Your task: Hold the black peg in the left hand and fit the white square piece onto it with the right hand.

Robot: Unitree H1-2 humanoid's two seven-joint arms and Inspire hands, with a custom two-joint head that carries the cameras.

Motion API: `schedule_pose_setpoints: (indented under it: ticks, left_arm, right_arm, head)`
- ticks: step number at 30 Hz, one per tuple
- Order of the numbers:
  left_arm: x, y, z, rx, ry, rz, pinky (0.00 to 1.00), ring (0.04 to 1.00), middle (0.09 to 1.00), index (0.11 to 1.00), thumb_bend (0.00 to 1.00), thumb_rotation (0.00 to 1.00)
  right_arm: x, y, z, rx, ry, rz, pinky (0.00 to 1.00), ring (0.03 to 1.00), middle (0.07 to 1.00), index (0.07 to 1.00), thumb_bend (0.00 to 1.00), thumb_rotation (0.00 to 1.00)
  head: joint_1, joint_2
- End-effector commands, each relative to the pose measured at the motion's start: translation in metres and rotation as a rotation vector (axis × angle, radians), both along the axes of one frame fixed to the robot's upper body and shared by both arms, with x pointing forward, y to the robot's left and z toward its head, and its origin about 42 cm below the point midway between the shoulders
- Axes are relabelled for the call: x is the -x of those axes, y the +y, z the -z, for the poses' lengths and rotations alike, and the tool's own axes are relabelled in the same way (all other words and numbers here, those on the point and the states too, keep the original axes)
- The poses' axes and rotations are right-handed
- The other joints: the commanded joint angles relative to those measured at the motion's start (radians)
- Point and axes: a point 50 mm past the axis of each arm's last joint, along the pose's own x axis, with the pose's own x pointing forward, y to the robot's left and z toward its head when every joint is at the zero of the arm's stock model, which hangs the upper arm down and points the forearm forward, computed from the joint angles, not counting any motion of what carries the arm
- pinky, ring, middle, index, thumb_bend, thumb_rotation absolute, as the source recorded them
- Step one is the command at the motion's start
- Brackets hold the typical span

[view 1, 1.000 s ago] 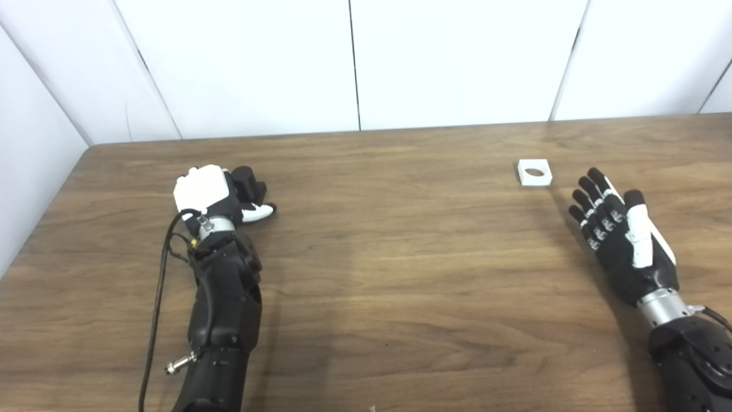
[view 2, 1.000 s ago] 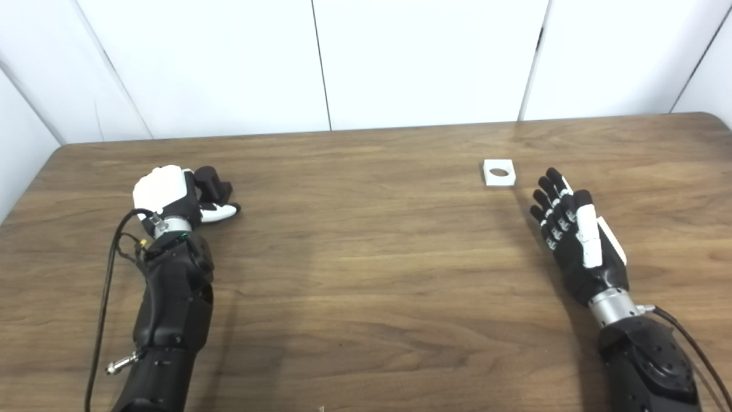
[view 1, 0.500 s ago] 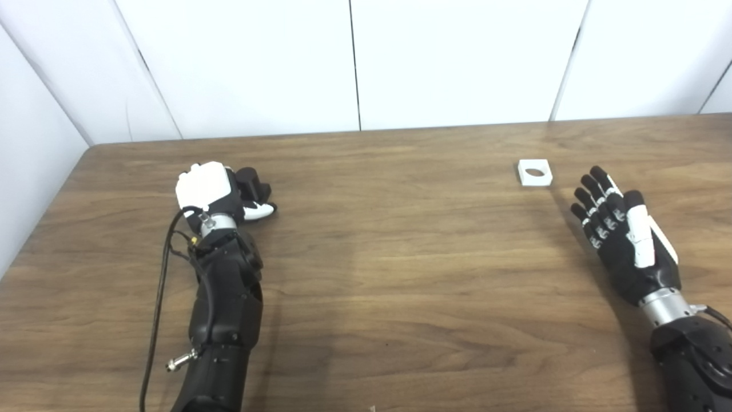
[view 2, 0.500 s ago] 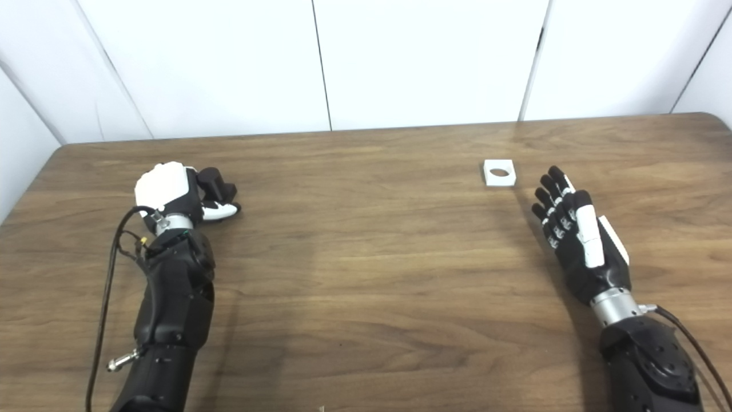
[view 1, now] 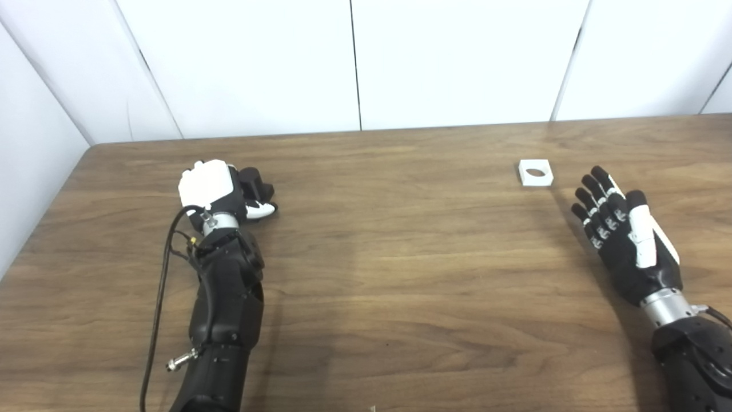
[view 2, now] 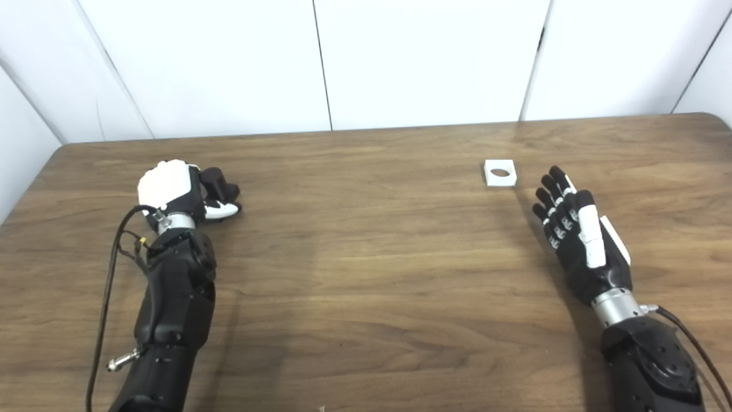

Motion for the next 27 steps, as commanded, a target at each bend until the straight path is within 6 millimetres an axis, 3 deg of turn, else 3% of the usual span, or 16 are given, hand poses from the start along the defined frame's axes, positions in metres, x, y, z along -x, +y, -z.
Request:
schedule_pose_setpoints:
  ticks: [1, 10, 12, 13, 27]
  left_arm:
    - [-0.007, 0.0062, -0.0172, -0.03, -0.053, -0.012, 1.0, 1.0, 0.929, 0.617, 0.72, 0.26]
    - [-0.0056, 0.0059, -0.0152, -0.01, -0.07, -0.008, 1.0, 1.0, 0.918, 0.56, 0.68, 0.17]
    - [-0.005, 0.0058, -0.0149, 0.003, -0.071, -0.008, 1.0, 1.0, 0.923, 0.5, 0.54, 0.08]
    - [-0.0047, 0.0058, -0.0147, 0.01, -0.073, -0.006, 1.0, 1.0, 0.922, 0.494, 0.52, 0.07]
    - [-0.0011, 0.0045, -0.0148, 0.043, -0.073, 0.008, 1.0, 1.0, 0.904, 0.484, 0.52, 0.06]
  right_arm:
    - [0.0216, -0.0028, 0.0309, -0.022, 0.087, 0.019, 1.0, 1.0, 1.0, 1.0, 0.66, 0.91]
    - [0.0223, -0.0023, 0.0298, -0.031, 0.082, 0.022, 1.0, 1.0, 1.0, 1.0, 0.66, 0.91]
    - [0.0229, -0.0024, 0.0295, -0.027, 0.085, 0.021, 1.0, 1.0, 1.0, 1.0, 0.66, 0.91]
    - [0.0229, -0.0025, 0.0294, -0.025, 0.085, 0.02, 1.0, 1.0, 1.0, 1.0, 0.66, 0.91]
    - [0.0225, -0.0034, 0.0276, -0.039, 0.075, 0.027, 1.0, 1.0, 1.0, 1.0, 0.66, 0.88]
  head:
    - [0.001, 0.001]
    - [-0.002, 0.005]
    - [-0.004, 0.006]
    - [-0.004, 0.006]
    - [-0.009, 0.012]
